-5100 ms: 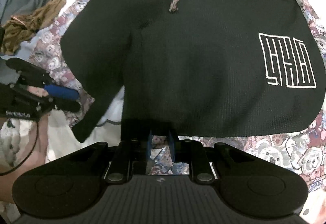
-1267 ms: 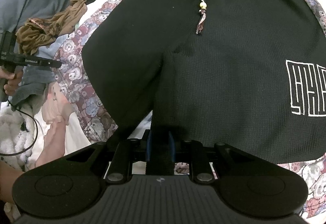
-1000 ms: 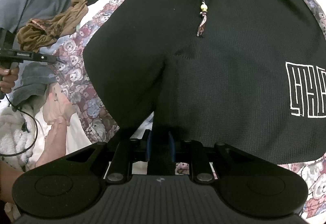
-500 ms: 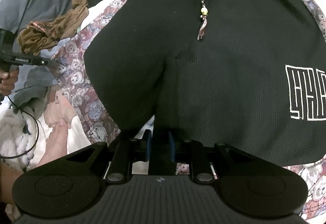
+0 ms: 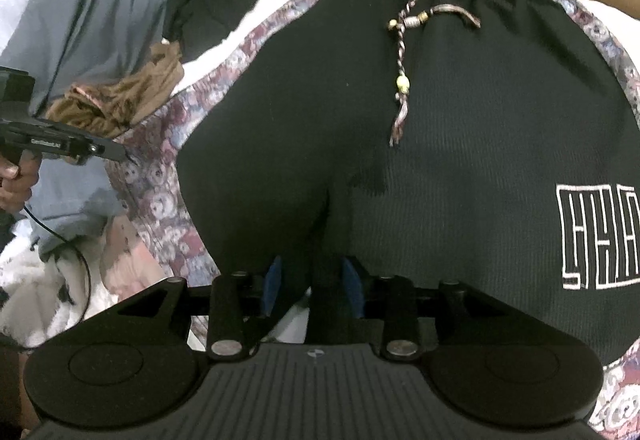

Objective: Fold clothes

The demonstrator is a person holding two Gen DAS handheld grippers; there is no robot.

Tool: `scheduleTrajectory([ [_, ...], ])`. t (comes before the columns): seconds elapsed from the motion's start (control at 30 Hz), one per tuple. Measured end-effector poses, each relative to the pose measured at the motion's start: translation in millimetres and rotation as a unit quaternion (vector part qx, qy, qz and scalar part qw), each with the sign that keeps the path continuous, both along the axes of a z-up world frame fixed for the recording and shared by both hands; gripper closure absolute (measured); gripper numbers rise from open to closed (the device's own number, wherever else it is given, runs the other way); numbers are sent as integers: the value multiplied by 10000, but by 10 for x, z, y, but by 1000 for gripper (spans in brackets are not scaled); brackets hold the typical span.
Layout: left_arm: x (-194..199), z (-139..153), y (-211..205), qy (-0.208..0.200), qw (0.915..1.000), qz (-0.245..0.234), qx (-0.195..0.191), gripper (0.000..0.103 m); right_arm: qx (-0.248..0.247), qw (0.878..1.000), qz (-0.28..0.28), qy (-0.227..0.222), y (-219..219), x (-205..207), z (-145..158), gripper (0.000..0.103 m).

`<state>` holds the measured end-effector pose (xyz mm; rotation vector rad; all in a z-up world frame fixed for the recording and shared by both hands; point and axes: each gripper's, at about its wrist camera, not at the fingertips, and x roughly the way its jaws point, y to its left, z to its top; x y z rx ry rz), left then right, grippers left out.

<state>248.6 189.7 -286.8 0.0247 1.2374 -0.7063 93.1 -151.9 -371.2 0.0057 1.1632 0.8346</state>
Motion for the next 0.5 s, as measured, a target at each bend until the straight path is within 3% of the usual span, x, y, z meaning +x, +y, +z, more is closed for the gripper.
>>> scheduleTrajectory([
  [0.3,86,75,-370,95,9990,178,-389,93,526,9980,-240,-272,120,72,152,61],
  [0.5,114,68,-753,274,9971,35,-704,93,869,9944,-126,-595,278,157,232,61],
])
